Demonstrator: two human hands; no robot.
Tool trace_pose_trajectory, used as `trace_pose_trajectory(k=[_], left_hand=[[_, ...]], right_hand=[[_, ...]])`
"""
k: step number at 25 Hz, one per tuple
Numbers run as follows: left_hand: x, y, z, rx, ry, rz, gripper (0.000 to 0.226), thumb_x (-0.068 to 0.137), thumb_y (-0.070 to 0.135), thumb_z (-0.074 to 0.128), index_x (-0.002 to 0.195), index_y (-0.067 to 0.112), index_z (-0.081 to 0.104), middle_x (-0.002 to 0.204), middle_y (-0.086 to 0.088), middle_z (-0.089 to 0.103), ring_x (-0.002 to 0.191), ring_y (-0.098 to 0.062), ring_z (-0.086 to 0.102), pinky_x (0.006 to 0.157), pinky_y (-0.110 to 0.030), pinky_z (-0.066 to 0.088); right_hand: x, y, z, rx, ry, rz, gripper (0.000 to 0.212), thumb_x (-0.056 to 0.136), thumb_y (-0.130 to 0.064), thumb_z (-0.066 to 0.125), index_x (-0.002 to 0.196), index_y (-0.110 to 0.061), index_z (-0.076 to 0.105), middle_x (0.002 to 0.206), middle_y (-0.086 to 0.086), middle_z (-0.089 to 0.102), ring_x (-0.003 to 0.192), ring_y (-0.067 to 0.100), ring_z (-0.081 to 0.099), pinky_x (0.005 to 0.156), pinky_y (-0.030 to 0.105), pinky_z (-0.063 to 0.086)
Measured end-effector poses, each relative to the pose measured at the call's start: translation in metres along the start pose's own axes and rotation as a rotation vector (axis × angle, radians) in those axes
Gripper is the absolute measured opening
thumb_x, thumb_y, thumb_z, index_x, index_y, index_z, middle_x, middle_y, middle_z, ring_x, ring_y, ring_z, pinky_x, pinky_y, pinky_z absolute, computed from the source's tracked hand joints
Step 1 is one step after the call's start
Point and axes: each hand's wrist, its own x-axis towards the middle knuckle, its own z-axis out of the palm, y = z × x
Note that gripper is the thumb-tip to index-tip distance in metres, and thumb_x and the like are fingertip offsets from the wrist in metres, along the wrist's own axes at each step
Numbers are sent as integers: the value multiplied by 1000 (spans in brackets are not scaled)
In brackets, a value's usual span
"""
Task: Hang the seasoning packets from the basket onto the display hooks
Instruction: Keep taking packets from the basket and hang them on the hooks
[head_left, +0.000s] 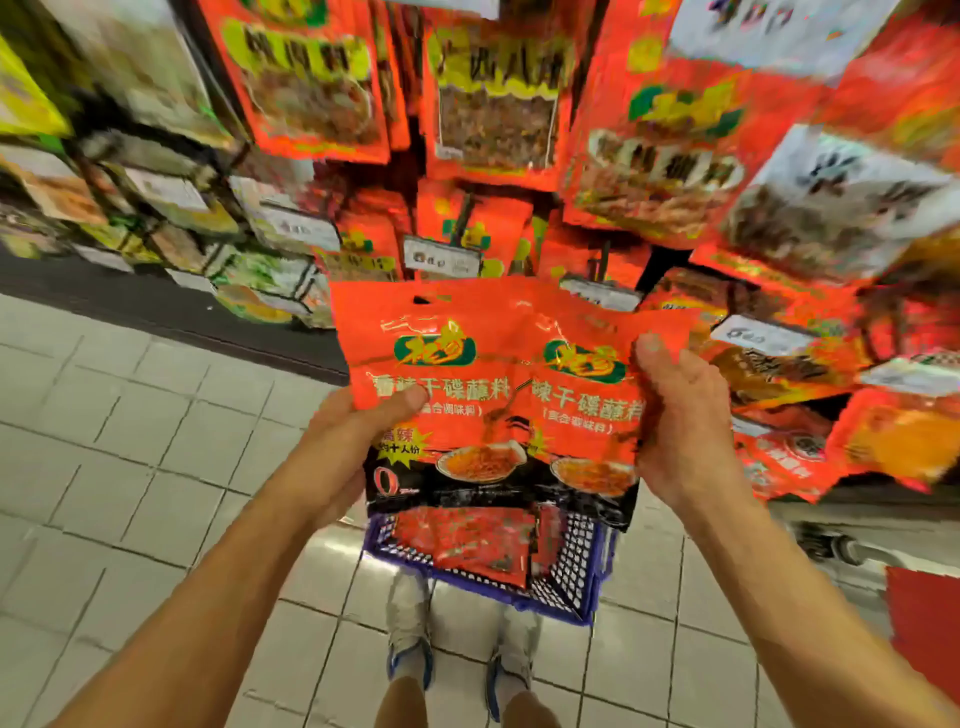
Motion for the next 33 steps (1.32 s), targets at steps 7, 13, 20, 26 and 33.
trace_pose_trajectory(k=[7,13,20,26,33], left_hand=[[-119,239,69,-39,30,450,33,79,30,78,110,19,74,102,-6,79,89,-21,76,71,-35,62],[-203,389,98,29,-115,793,23,74,26,79,97,28,80,100,-7,79,86,-22,77,68,-31,61],[-212,472,99,-40,-89,804,31,72,24,76,100,12,75,93,-9,79,76,-21,77,59,-30,60],[-182,504,89,59,-64,778,17,89,18,73,105,13,73,98,-10,79,81,-23,77,65,-31,60],[-171,522,96,49,-148,812,26,90,34,73,108,16,72,94,-6,79,82,-22,77,62,-33,61]], right_hand=[[-87,-273,83,-305,-23,-575,20,75,-55,67,84,-39,75,83,-1,76,79,24,69,78,49,60],[-133,-421,132,-159,-80,-821,17,79,-49,70,80,-34,78,71,-7,73,67,14,60,63,38,53],[-113,-487,212,-14,-128,-710,17,91,-18,72,74,-14,74,72,3,75,61,18,68,65,38,57],[-75,-500,264,-59,-9,-711,19,85,-30,78,76,-15,70,72,3,76,66,20,73,69,43,59],[-62,-507,282,-140,126,-779,20,81,-34,75,71,-17,71,72,7,76,63,23,72,64,49,60]])
